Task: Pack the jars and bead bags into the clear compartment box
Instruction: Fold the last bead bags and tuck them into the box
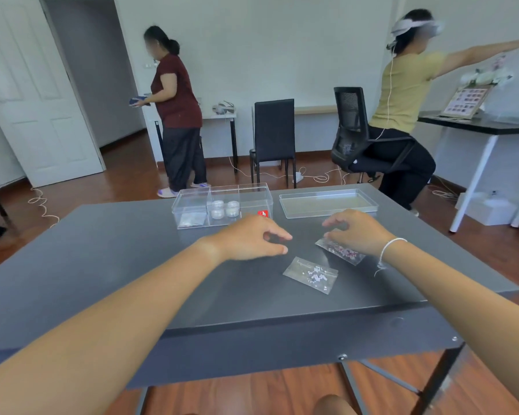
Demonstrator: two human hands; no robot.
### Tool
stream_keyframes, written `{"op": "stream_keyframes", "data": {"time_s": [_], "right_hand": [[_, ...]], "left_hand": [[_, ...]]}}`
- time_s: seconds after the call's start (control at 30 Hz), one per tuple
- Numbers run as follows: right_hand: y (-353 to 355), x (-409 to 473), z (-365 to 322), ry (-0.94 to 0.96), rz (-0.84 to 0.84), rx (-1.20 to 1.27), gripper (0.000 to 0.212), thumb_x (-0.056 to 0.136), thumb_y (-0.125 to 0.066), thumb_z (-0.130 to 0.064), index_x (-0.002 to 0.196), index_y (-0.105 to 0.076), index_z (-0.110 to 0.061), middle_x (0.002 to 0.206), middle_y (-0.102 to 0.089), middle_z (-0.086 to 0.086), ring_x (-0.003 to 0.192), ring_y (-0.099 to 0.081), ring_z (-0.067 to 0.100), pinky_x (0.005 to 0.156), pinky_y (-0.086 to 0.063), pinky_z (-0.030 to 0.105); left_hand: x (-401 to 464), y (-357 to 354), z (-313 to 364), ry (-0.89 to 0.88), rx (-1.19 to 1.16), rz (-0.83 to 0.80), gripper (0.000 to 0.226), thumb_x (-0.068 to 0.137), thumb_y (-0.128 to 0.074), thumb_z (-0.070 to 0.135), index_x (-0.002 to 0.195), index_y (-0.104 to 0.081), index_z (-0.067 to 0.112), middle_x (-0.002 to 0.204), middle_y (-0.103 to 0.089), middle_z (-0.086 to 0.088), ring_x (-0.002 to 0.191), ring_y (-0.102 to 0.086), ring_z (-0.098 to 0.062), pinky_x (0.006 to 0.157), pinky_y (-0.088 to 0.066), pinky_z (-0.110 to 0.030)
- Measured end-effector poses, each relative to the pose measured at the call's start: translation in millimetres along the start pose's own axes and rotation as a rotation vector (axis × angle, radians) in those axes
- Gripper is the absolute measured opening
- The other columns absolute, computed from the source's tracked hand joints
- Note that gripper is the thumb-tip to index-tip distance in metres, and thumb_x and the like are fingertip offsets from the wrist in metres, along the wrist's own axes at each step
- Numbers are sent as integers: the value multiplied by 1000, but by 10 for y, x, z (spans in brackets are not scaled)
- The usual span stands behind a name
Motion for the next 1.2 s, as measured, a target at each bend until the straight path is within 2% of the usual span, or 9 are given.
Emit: {"op": "stream_keyframes", "data": {"time_s": [0.1,0.3,0.4,0.57,0.73,0.83,0.97,1.1,1.2], "right_hand": [[21,-45,47,-50,-47,-17,32,80,-65,-31,111,-62,-25,122,-56,-2,111,-53,19,90,-49,34],[11,-91,70,-96,-82,-43,44,78,-65,-40,118,-58,-23,129,-58,1,117,-52,22,102,-43,38],[-8,-92,43,-89,-102,-30,46,78,-66,-39,120,-56,-23,131,-57,1,117,-53,22,101,-43,37],[-41,-79,14,-78,-113,-23,49,75,-69,-38,120,-56,-23,129,-57,2,116,-53,21,102,-43,38],[-69,-65,-9,-64,-123,-33,46,76,-69,-37,119,-56,-26,117,-57,0,106,-53,18,95,-44,33],[-100,-58,-28,-60,-141,-8,46,76,-69,-34,119,-56,-25,106,-53,-2,96,-50,15,85,-41,26],[-132,-57,-47,-75,-173,70,44,77,-70,-29,118,-57,-23,101,-51,-2,91,-51,15,81,-38,23],[-152,-55,-87,-64,-176,98,27,77,-70,-24,103,-64,-20,98,-58,-3,90,-52,13,77,-39,22],[-158,-52,-121,-51,-163,130,6,77,-70,-21,76,-64,-22,75,-59,-9,72,-53,10,58,-38,19]], "left_hand": [[12,-112,89,-15,8,-62,35,81,-63,37,116,-62,30,119,-59,8,99,-54,-11,85,-39,-19],[52,-262,172,-28,110,-173,47,79,-64,43,123,-56,29,116,-52,9,104,-49,-12,94,-39,-26],[70,-269,178,-38,105,-179,43,78,-65,42,119,-60,28,107,-51,9,97,-49,-10,91,-38,-26],[80,-261,181,-51,70,-173,34,78,-67,38,111,-64,30,90,-46,19,83,-47,2,76,-34,-12],[83,-263,172,-46,45,-168,26,77,-68,36,102,-65,29,89,-47,18,83,-48,2,72,-34,-10],[88,-264,159,-25,37,-179,23,77,-68,35,98,-64,27,96,-50,11,87,-49,-2,73,-35,-10],[86,-258,149,-1,29,-183,18,77,-69,33,91,-61,25,95,-52,10,90,-50,-7,75,-38,-15],[72,-241,133,3,-23,-157,17,76,-71,29,84,-57,25,87,-55,12,80,-51,-2,71,-40,-14],[64,-232,106,8,-81,-141,19,76,-71,22,75,-53,29,79,-55,10,75,-52,-8,74,-44,-23]]}}
Point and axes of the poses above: each hand's wrist, its own x-axis towards the middle knuckle, its own y-axis out of the back of the hand, z = x × y, the point moved 6 cm from there along x, towards the middle knuckle
